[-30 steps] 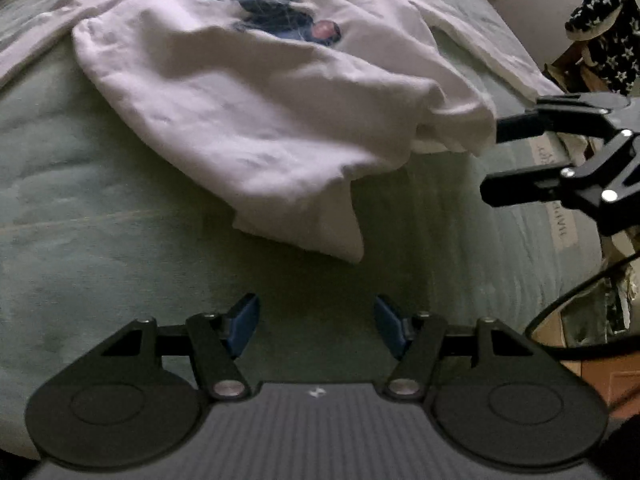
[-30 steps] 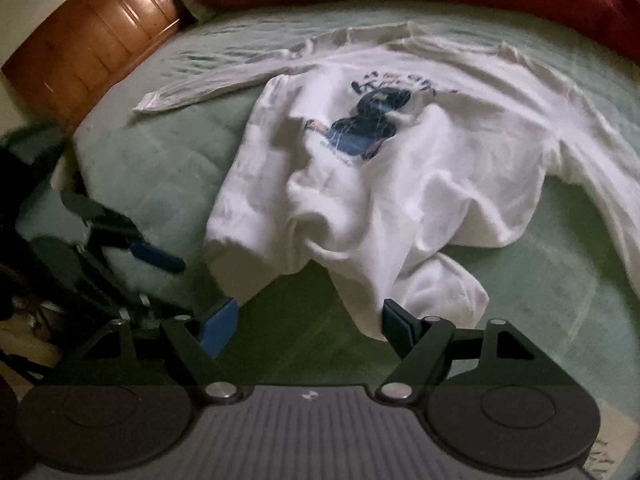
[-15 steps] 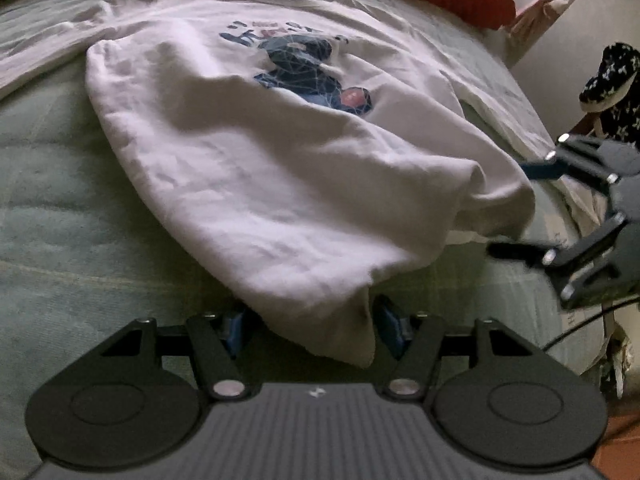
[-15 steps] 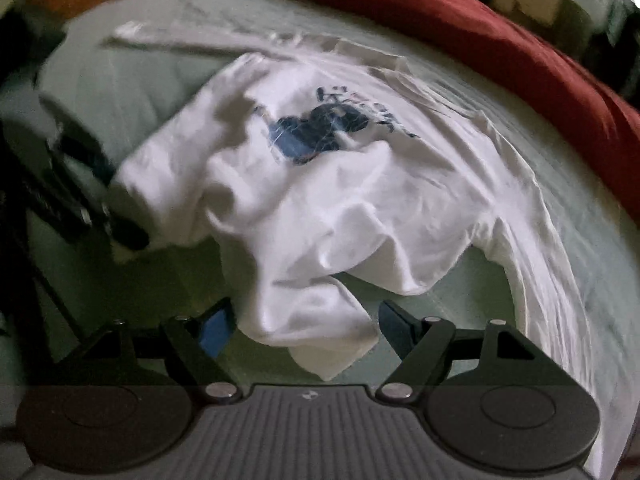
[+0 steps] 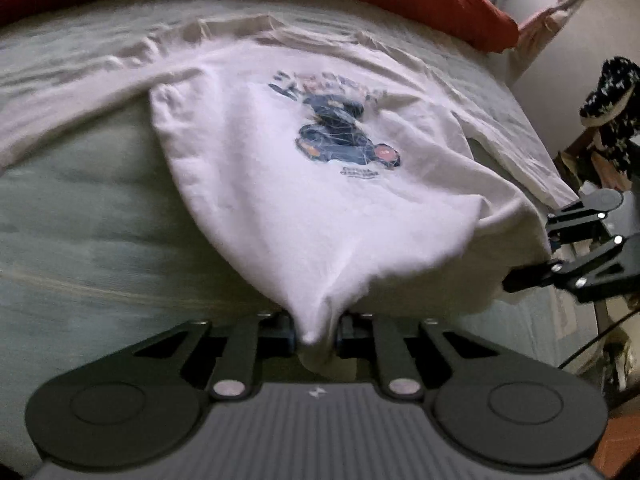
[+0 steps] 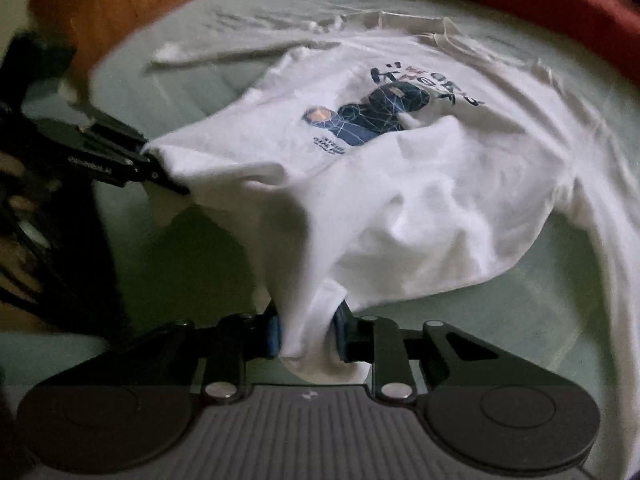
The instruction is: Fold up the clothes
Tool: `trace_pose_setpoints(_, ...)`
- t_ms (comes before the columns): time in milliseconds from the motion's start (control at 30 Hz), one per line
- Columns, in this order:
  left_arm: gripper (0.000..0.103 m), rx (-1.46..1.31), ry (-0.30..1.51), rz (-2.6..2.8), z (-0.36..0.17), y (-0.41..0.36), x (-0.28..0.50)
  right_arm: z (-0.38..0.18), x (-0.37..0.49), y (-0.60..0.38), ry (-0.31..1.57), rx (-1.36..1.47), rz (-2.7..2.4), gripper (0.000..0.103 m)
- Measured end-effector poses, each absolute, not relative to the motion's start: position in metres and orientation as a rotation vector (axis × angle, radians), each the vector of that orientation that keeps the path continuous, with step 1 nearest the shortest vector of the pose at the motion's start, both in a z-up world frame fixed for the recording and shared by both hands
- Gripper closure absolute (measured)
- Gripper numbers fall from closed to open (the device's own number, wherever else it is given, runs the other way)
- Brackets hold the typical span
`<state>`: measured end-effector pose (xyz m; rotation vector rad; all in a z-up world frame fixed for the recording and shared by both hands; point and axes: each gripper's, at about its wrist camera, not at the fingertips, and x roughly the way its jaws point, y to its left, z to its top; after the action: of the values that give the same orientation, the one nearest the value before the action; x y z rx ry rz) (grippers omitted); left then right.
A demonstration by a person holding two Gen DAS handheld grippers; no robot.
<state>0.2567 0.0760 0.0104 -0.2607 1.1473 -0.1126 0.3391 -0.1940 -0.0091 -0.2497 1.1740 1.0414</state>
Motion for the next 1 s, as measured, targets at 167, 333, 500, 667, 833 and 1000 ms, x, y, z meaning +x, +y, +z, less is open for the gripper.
trace_pose_setpoints(167, 0.089, -0.192, 1.202, -0.202, 0.039, 0.09, 0.247, 0.006, 0.339, -0.205, 1.291, -0.018, 1.073, 0.075)
trace_pose_setpoints(333, 0.079, -0.134, 1.367, -0.309, 0.021, 0.097, 0.24, 0.005, 0.318, -0.194, 1.371, -0.076, 1.076, 0.06)
trace_pose_setpoints(500, 0.078, -0.039, 1.487, -0.3, -0.007, 0.112, 0.232, -0.018, 0.303, -0.188, 1.444, -0.104, 0.986, 0.047)
trace_pose_setpoints(667, 0.065, -0.132, 1.448, -0.348, -0.001, 0.128, 0.231, -0.023, 0.302, -0.199, 1.46, 0.032, 0.887, 0.039)
trace_pose_setpoints(833, 0.058, -0.259, 1.378, -0.419, 0.018, 0.154, 0.227, -0.024, 0.308, -0.206, 1.449, 0.175, 0.811, 0.035)
trace_pose_setpoints(1000, 0.056, -0.46, 1.246, -0.272, 0.021, 0.2, 0.243, -0.021, 0.321, -0.202, 1.377, 0.197, 0.764, 0.035)
